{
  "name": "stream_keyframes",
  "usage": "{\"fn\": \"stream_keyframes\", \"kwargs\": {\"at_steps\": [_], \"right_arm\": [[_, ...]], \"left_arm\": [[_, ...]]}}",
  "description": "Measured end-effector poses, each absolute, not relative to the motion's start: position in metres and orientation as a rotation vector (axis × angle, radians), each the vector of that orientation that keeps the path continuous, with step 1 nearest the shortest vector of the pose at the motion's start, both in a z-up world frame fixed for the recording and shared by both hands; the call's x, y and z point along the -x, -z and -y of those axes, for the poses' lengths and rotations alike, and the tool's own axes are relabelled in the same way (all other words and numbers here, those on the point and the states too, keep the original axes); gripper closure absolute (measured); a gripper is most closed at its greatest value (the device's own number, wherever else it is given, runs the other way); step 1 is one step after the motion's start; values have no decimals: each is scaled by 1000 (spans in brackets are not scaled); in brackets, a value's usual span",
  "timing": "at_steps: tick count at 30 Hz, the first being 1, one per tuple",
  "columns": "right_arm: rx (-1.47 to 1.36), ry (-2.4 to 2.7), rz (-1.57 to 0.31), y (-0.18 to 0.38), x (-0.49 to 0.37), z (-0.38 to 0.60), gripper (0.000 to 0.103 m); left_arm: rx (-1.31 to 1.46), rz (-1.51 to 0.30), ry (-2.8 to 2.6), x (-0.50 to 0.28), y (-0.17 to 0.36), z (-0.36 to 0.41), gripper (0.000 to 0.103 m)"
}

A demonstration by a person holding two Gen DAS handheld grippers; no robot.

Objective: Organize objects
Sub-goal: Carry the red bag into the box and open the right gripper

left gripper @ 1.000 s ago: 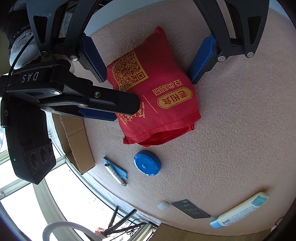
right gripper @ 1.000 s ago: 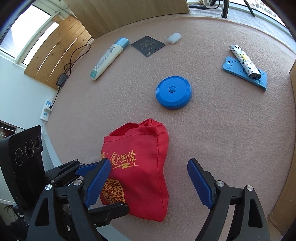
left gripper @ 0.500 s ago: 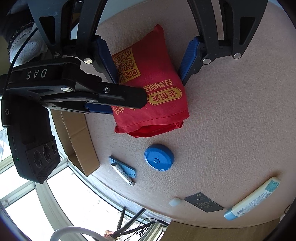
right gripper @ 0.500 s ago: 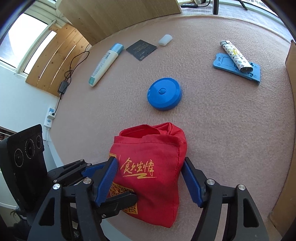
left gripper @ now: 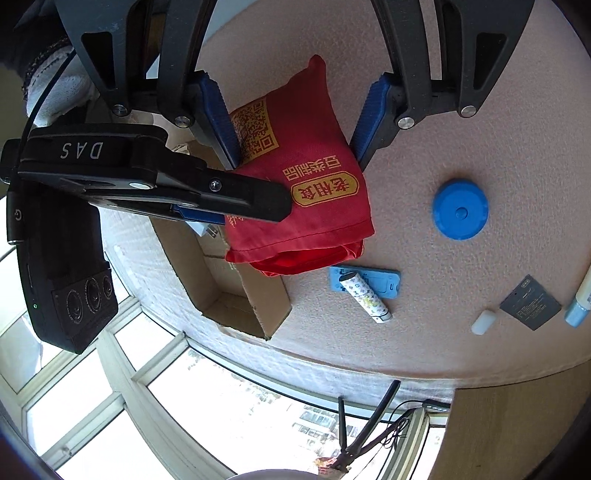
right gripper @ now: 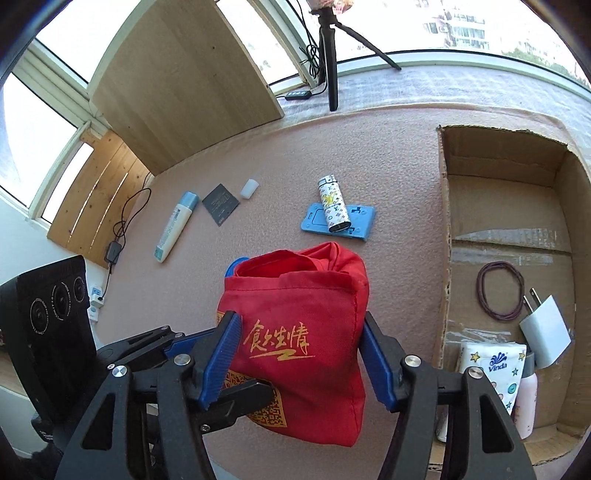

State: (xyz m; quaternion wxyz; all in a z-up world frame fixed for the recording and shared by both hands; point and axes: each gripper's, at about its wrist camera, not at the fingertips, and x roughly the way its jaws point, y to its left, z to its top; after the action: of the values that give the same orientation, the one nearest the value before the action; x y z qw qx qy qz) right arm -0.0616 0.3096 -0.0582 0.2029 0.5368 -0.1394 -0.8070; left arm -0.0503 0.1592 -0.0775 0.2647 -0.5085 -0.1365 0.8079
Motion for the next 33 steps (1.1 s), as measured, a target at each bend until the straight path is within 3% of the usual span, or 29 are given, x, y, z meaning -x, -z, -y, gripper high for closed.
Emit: {"fn": "stream_keyframes", "kwargs": {"at_steps": [9, 17, 33], "right_arm": [[-1433, 2439, 450, 29, 78, -384, 43], [-1453, 2499, 526, 37, 91, -432, 43], [-1454, 2579, 466, 39, 94, -445, 39]], "left_arm": [[1264, 243, -2136, 98, 49, -247, 38], [1252, 189, -2095, 120, 53, -300, 38], [1274, 132, -2101, 131, 63, -320, 33]]}}
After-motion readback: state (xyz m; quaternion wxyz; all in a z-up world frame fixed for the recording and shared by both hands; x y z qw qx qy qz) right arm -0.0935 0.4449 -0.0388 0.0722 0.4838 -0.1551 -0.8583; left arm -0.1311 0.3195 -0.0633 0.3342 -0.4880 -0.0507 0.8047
